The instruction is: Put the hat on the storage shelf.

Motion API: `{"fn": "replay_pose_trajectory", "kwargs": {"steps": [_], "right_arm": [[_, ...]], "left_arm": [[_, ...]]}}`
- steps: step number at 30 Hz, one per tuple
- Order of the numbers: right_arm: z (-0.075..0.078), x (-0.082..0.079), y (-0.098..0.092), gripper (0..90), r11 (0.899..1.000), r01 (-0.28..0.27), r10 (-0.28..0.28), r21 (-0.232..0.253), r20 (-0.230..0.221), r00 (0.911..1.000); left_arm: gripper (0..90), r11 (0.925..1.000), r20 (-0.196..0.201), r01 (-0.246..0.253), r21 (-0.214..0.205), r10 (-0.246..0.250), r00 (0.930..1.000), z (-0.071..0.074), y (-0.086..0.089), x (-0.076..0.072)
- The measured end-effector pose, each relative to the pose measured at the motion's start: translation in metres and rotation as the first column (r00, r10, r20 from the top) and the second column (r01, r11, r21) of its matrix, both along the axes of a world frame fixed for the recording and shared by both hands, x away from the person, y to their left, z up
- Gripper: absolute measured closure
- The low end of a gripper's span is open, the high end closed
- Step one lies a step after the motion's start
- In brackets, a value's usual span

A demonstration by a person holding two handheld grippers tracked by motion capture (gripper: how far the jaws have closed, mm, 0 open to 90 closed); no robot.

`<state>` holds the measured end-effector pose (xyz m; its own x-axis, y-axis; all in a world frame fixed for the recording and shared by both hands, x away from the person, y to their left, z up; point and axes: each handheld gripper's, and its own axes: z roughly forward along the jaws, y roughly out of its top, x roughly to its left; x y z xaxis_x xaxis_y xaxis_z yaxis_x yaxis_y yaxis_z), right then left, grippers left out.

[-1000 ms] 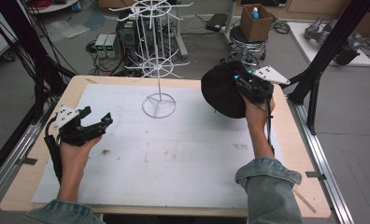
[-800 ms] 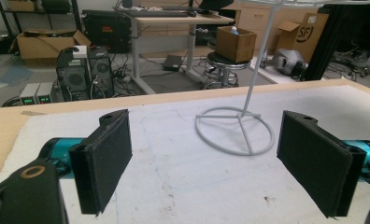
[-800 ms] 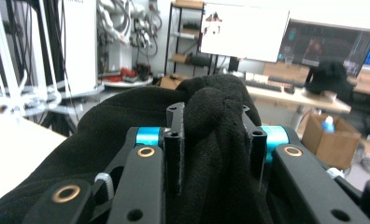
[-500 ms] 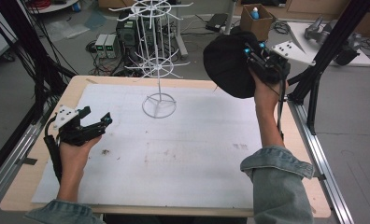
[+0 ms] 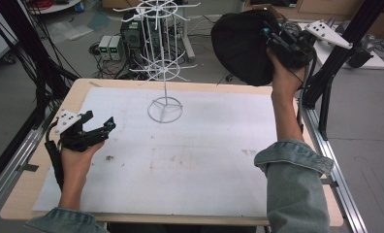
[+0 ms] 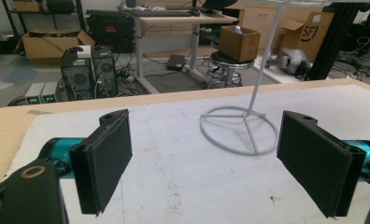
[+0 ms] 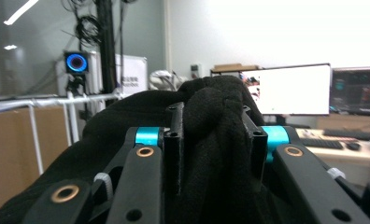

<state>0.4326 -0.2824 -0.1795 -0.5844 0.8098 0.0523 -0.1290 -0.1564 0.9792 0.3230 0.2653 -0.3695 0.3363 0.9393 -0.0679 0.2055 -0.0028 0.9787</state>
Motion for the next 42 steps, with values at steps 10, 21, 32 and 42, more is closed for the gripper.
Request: {"fn": "replay_pose_trajectory", "kwargs": {"steps": [10, 21, 32, 42], "right_arm": [[0.035, 0.004, 0.003, 69.0, 0.998, -0.06, 0.059, 0.026, 0.058, 0.9966], [0.056, 0.007, 0.019, 68.9, 0.994, -0.086, 0.082, 0.069, 0.064, 0.9946], [0.07, 0.015, 0.053, 68.7, 0.991, -0.13, 0.125, 0.04, 0.102, 0.9869], [0.058, 0.024, 0.074, 68.2, 0.987, -0.158, 0.158, 0.0, 0.065, 0.9853]], "left_arm": [[18.1, 1.0, 0.003, -0.005, -0.005, 0.005, 1.0, 0.001, 0.002, 0.0], [18.1, 0.9999, 0.006, -0.001, -0.01, 0.001, 1.0, 0.002, 0.002, -0.001], [18.1, 1.0, 0.011, 0.0, -0.006, 0.0, 0.9999, 0.004, 0.003, -0.002], [18.1, 1.0, 0.012, 0.003, -0.006, -0.003, 0.9999, 0.005, 0.003, -0.002]]}}
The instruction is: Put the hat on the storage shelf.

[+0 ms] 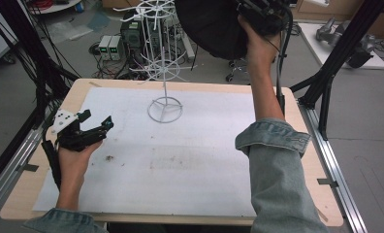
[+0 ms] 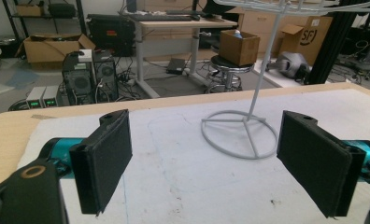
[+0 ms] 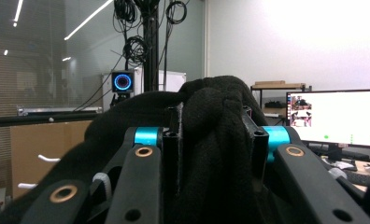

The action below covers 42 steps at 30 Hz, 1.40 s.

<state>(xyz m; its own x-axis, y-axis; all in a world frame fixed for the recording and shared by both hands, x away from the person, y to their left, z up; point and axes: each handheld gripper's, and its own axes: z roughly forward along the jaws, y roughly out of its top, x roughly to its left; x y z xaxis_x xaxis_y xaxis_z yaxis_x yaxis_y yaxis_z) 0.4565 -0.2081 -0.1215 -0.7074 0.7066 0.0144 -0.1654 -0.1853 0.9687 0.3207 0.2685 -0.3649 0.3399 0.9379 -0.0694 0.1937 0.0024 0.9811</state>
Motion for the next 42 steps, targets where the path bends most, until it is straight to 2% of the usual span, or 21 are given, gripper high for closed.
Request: {"fn": "replay_pose_trajectory", "kwargs": {"steps": [3, 6, 7, 9, 11, 13, 15, 17, 19, 24, 29, 33, 38, 42], "right_arm": [[-0.006, 0.001, 0.001, 67.4, 1.0, -0.009, 0.01, 0.009, -0.013, 0.9999], [-0.023, 0.005, -0.001, 64.8, 1.0, -0.021, 0.02, -0.017, -0.044, 0.9988], [-0.023, 0.005, -0.001, 64.8, 1.0, -0.021, 0.02, -0.017, -0.044, 0.9988], [-0.038, 0.008, -0.005, 64.1, 0.999, -0.05, 0.049, -0.007, -0.07, 0.9964], [-0.042, 0.009, -0.005, 64.0, 0.998, -0.063, 0.062, -0.008, -0.082, 0.9947], [-0.055, 0.009, -0.003, 63.7, 0.997, -0.075, 0.072, -0.027, -0.102, 0.9922], [-0.058, 0.009, -0.002, 63.1, 0.997, -0.075, 0.071, -0.03, -0.108, 0.9916], [-0.064, 0.012, -0.001, 62.5, 0.996, -0.081, 0.075, -0.038, -0.139, 0.9875], [-0.072, 0.012, 0.001, 62.1, 0.996, -0.092, 0.089, -0.017, -0.136, 0.9867], [-0.081, 0.012, 0.0, 56.5, 0.995, -0.1, 0.099, 0.0, -0.164, 0.9815], [-0.084, 0.01, -0.003, 50.0, 0.997, -0.077, 0.074, -0.011, -0.179, 0.981], [-0.085, 0.009, -0.007, 43.3, 0.997, -0.065, 0.056, -0.041, -0.191, 0.9799], [-0.085, 0.008, -0.008, 39.5, 0.997, -0.059, 0.048, -0.053, -0.197, 0.9792], [-0.087, 0.007, -0.01, 37.7, 0.998, -0.045, 0.035, -0.049, -0.186, 0.9818]], "left_arm": [[18.2, 1.0, 0.0, 0.001, 0.001, -0.001, 1.0, 0.0, 0.0, 0.0], [18.4, 1.0, 0.003, 0.006, -0.003, -0.006, 1.0, 0.0, 0.0, 0.0], [18.4, 1.0, 0.001, 0.005, -0.003, -0.005, 1.0, 0.0, 0.0, 0.0], [18.4, 1.0, -0.001, 0.007, 0.0, -0.007, 1.0, 0.0, -0.001, 0.0], [18.4, 0.9999, -0.002, 0.011, 0.003, -0.011, 0.9999, 0.0, -0.001, 0.0], [18.6, 0.9999, -0.002, 0.011, 0.006, -0.011, 0.9999, 0.0, -0.002, 0.0], [18.6, 0.9999, -0.002, 0.012, 0.005, -0.012, 0.9999, 0.0, -0.003, 0.0], [18.6, 0.9999, -0.002, 0.012, 0.005, -0.012, 0.9999, -0.001, -0.003, 0.0], [18.7, 0.9999, -0.002, 0.014, 0.002, -0.014, 0.9999, -0.001, -0.003, 0.0], [18.7, 0.9999, -0.004, 0.016, 0.0, -0.016, 0.9999, -0.001, -0.002, 0.0], [18.7, 0.9998, -0.005, 0.017, 0.004, -0.017, 0.9998, -0.001, -0.003, 0.0], [18.7, 0.9998, -0.007, 0.018, 0.004, -0.018, 0.9998, -0.001, -0.004, 0.0], [18.7, 0.9999, -0.01, 0.015, 0.002, -0.015, 0.9998, -0.002, -0.003, -0.001], [18.7, 0.9999, -0.009, 0.01, -0.002, -0.01, 0.9999, -0.002, 0.0, -0.002]]}}
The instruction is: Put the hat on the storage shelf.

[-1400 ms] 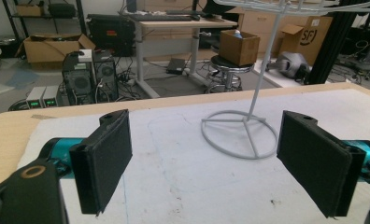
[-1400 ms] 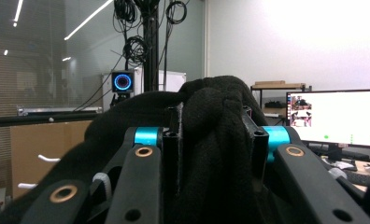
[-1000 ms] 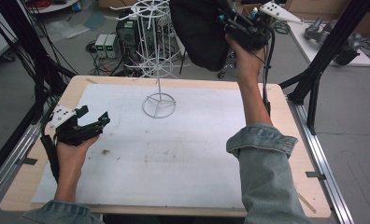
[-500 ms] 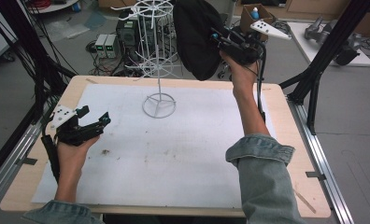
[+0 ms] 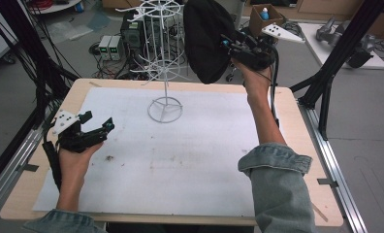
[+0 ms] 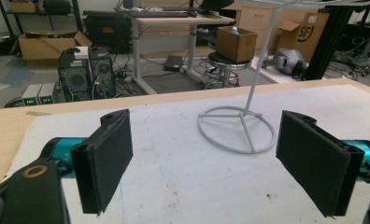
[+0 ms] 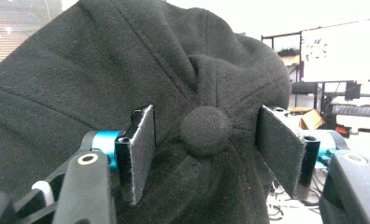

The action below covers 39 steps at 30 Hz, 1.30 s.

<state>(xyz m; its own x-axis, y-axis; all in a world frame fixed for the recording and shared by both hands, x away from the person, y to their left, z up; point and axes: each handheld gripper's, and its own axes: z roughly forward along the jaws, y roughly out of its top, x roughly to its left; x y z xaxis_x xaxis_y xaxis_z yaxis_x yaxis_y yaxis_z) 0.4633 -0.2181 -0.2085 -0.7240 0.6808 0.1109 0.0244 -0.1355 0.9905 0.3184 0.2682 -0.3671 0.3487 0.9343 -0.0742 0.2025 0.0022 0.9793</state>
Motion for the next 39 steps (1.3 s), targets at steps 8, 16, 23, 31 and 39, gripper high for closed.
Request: {"fn": "replay_pose_trajectory", "kwargs": {"steps": [8, 16, 23, 31, 39], "right_arm": [[-0.004, -0.004, -0.014, 35.2, 0.999, 0.03, -0.031, 0.022, 0.009, 0.9995], [-0.002, -0.013, -0.031, 24.5, 0.987, 0.132, -0.132, -0.092, 0.01, 0.9913], [-0.005, -0.031, -0.038, 20.6, 0.954, 0.23, -0.218, -0.192, 0.082, 0.9726], [-0.028, -0.056, -0.055, 13.3, 0.91, 0.317, -0.301, -0.268, 0.102, 0.9482], [-0.06, -0.081, -0.077, 12.0, 0.879, 0.389, -0.381, -0.276, 0.085, 0.9207]], "left_arm": [[18.8, 1.0, -0.003, 0.0, 0.003, 0.0, 1.0, 0.0, 0.0, 0.0], [18.7, 1.0, -0.001, -0.006, -0.002, 0.006, 1.0, 0.0, 0.0, 0.001], [18.7, 1.0, -0.003, -0.001, -0.003, 0.001, 1.0, -0.001, -0.001, 0.003], [18.7, 1.0, -0.003, 0.004, -0.004, -0.004, 1.0, -0.001, -0.005, 0.007], [18.7, 0.9997, -0.007, 0.011, 0.022, -0.011, 0.9999, -0.001, -0.009, 0.008]]}}
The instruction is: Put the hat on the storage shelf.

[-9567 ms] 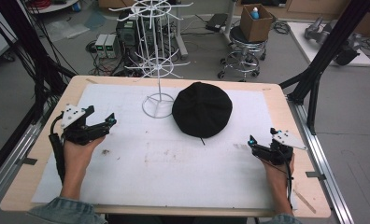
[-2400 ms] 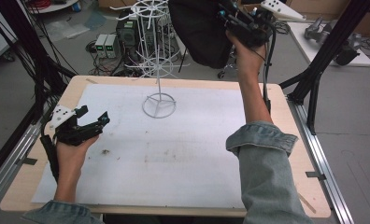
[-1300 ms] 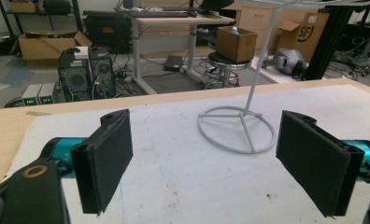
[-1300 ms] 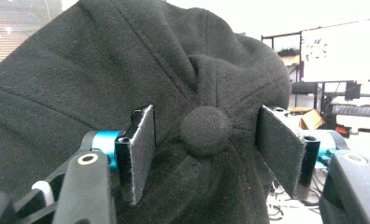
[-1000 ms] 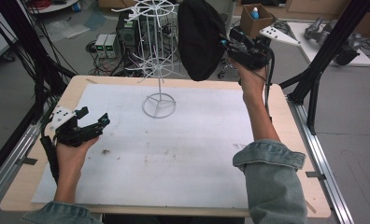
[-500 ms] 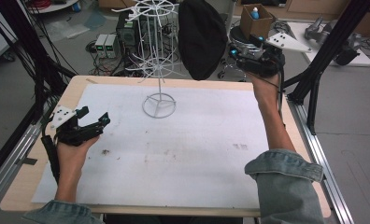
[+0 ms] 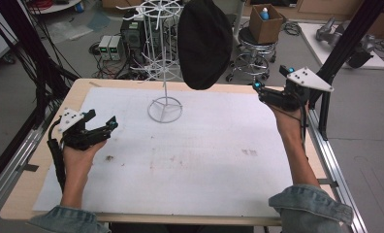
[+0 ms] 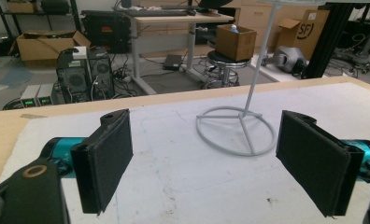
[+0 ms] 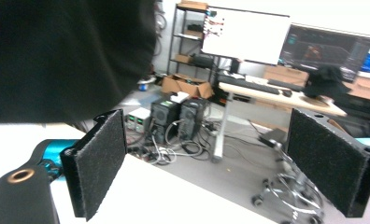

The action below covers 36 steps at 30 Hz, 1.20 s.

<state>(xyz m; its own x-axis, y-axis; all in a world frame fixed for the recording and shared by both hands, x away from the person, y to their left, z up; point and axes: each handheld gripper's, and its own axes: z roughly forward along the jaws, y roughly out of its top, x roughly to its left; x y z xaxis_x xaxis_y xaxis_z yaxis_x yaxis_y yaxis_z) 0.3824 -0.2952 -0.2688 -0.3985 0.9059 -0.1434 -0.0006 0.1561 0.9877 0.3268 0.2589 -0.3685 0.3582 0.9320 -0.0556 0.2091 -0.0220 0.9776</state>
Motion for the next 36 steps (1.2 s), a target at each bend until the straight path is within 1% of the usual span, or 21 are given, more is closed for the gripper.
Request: {"fn": "replay_pose_trajectory", "kwargs": {"steps": [2, 5, 6, 8, 9, 16, 17, 19, 20, 21, 22, 23, 24, 26, 27, 29, 31, 33, 34, 35, 36], "right_arm": [[-0.01, -0.008, -0.005, 12.0, 1.0, 0.018, -0.018, 0.016, -0.011, 0.9998], [-0.022, -0.02, -0.01, 12.0, 0.999, 0.039, -0.039, 0.018, -0.016, 0.9991], [-0.03, -0.026, -0.014, 12.0, 0.998, 0.05, -0.049, 0.034, -0.027, 0.9984], [-0.033, -0.028, -0.015, 12.0, 0.998, 0.051, -0.049, 0.041, -0.029, 0.9984], [-0.038, -0.032, -0.017, 12.0, 0.997, 0.053, -0.051, 0.054, -0.038, 0.998], [-0.068, -0.047, -0.023, 11.2, 0.994, 0.075, -0.068, 0.081, -0.085, 0.9941], [-0.071, -0.047, -0.023, 9.4, 0.994, 0.08, -0.071, 0.07, -0.124, 0.9897], [-0.073, -0.045, -0.021, 9.4, 0.995, 0.073, -0.061, 0.07, -0.165, 0.9844], [-0.075, -0.045, -0.02, 9.4, 0.995, 0.071, -0.058, 0.069, -0.172, 0.9834], [-0.078, -0.047, -0.019, 9.5, 0.994, 0.073, -0.06, 0.081, -0.152, 0.9866], [-0.081, -0.049, -0.018, 9.5, 0.993, 0.08, -0.067, 0.09, -0.141, 0.9877], [-0.085, -0.051, -0.017, 9.5, 0.992, 0.085, -0.072, 0.09, -0.14, 0.9875], [-0.087, -0.052, -0.016, 9.4, 0.992, 0.083, -0.069, 0.09, -0.153, 0.9857], [-0.091, -0.052, -0.014, 9.4, 0.995, 0.071, -0.054, 0.074, -0.208, 0.9767], [-0.091, -0.052, -0.013, 9.4, 0.995, 0.07, -0.052, 0.076, -0.221, 0.9739], [-0.091, -0.054, -0.011, 9.4, 0.994, 0.07, -0.05, 0.078, -0.236, 0.9705], [-0.091, -0.055, -0.009, 9.4, 0.995, 0.067, -0.047, 0.075, -0.239, 0.97], [-0.092, -0.055, -0.007, 9.5, 0.995, 0.059, -0.037, 0.079, -0.262, 0.9643], [-0.095, -0.057, -0.006, 9.5, 0.994, 0.058, -0.034, 0.091, -0.246, 0.9687], [-0.099, -0.059, -0.006, 9.5, 0.992, 0.069, -0.045, 0.104, -0.216, 0.9754], [-0.103, -0.061, -0.006, 9.5, 0.991, 0.085, -0.062, 0.104, -0.206, 0.9765]], "left_arm": [[18.7, 1.0, 0.003, -0.003, 0.009, 0.003, 1.0, 0.0, -0.001, 0.0], [18.7, 0.9998, 0.001, 0.0, 0.02, 0.0, 1.0, -0.001, -0.002, -0.001], [18.7, 0.9997, -0.002, 0.002, 0.023, -0.002, 1.0, -0.001, -0.003, -0.001], [18.7, 0.9997, 0.0, 0.003, 0.023, -0.003, 1.0, -0.001, -0.004, -0.001], [18.7, 0.9998, -0.001, 0.002, 0.022, -0.002, 1.0, -0.001, -0.004, -0.001], [18.7, 0.9996, -0.004, 0.001, 0.03, 0.0, 1.0, -0.002, -0.004, 0.0], [18.7, 0.9995, -0.004, 0.0, 0.031, 0.0, 1.0, -0.002, -0.004, 0.0], [18.6, 0.9996, -0.004, 0.0, 0.028, 0.0, 1.0, -0.002, -0.004, 0.0], [18.7, 0.9996, -0.003, 0.0, 0.028, 0.0, 1.0, -0.002, -0.004, -0.001], [18.7, 0.9997, -0.001, -0.001, 0.025, 0.001, 1.0, -0.002, -0.004, -0.001], [18.7, 0.9997, -0.001, 0.0, 0.026, 0.0, 1.0, -0.002, -0.004, -0.001], [18.7, 0.9997, 0.0, 0.0, 0.024, 0.0, 1.0, -0.002, -0.004, -0.001], [18.7, 0.9996, -0.001, 0.0, 0.027, 0.0, 1.0, -0.002, -0.004, -0.001], [18.7, 0.9996, -0.001, 0.0, 0.029, 0.0, 1.0, -0.002, -0.004, -0.001], [18.7, 0.9995, -0.002, 0.0, 0.032, 0.0, 1.0, -0.002, -0.004, -0.001], [18.7, 0.9994, -0.006, -0.004, 0.033, 0.004, 1.0, -0.003, -0.004, -0.001], [18.7, 0.9993, -0.009, -0.007, 0.036, 0.007, 0.9999, -0.004, -0.004, 0.0], [18.7, 0.9993, -0.008, -0.006, 0.036, 0.006, 0.9999, -0.004, -0.003, -0.001], [18.7, 0.9996, -0.002, -0.007, 0.029, 0.007, 1.0, -0.004, -0.004, -0.001], [18.7, 0.9995, -0.006, -0.004, 0.03, 0.005, 1.0, -0.004, -0.004, -0.001], [18.7, 0.9993, -0.007, -0.005, 0.036, 0.005, 1.0, -0.004, -0.003, -0.001]]}}
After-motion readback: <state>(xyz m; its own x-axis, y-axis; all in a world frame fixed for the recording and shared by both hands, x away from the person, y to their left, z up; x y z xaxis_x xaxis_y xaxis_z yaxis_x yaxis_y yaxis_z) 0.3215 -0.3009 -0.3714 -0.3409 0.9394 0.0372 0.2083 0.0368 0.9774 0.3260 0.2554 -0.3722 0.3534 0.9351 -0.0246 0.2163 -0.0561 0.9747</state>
